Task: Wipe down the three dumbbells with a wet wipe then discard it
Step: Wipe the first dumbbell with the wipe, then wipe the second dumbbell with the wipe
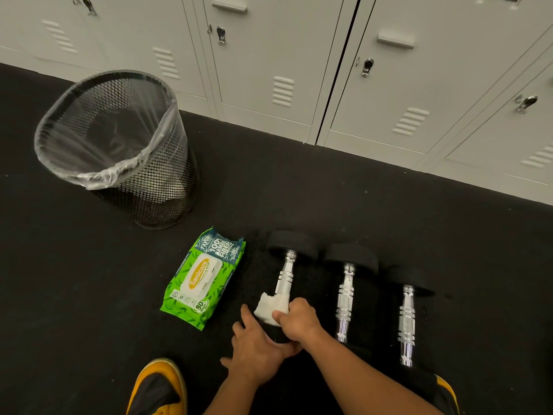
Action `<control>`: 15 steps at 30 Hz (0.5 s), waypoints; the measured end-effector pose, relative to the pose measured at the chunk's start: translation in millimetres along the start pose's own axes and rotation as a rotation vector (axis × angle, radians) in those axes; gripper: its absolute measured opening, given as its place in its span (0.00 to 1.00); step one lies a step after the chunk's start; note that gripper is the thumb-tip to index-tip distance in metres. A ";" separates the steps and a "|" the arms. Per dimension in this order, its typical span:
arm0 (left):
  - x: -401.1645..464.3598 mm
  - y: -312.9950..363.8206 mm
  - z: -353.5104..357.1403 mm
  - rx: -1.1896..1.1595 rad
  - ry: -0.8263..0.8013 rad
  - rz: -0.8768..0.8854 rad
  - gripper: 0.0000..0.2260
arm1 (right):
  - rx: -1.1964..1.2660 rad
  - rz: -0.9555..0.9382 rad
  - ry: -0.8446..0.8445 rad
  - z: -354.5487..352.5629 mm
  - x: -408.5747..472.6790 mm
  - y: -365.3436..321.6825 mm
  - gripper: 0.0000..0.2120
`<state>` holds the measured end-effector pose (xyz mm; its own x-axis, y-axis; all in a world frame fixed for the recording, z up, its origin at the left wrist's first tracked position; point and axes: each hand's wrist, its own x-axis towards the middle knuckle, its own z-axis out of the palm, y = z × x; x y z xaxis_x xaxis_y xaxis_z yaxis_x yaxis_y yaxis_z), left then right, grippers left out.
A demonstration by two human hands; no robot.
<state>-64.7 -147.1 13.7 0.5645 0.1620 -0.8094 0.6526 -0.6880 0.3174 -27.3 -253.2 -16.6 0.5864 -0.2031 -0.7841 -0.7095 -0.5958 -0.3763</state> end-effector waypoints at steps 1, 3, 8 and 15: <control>-0.3 -0.3 0.1 -0.002 0.002 0.002 0.69 | -0.022 -0.009 -0.014 -2.8 2.0 0.5 0.19; -0.9 -0.9 0.2 0.003 0.005 0.007 0.69 | -0.070 -0.019 -0.027 -8.8 5.8 1.7 0.18; 1.3 -1.5 0.0 0.017 0.002 0.023 0.68 | -0.205 -0.069 0.052 -33.3 5.3 4.5 0.11; 2.7 -1.8 2.0 0.000 0.018 0.010 0.69 | 0.218 -0.136 0.239 -101.9 -1.7 30.2 0.08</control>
<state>-65.4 -146.8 10.0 0.5801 0.1679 -0.7971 0.6467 -0.6898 0.3253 -9.9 -350.0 23.7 0.7381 -0.3243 -0.5916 -0.6700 -0.4555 -0.5862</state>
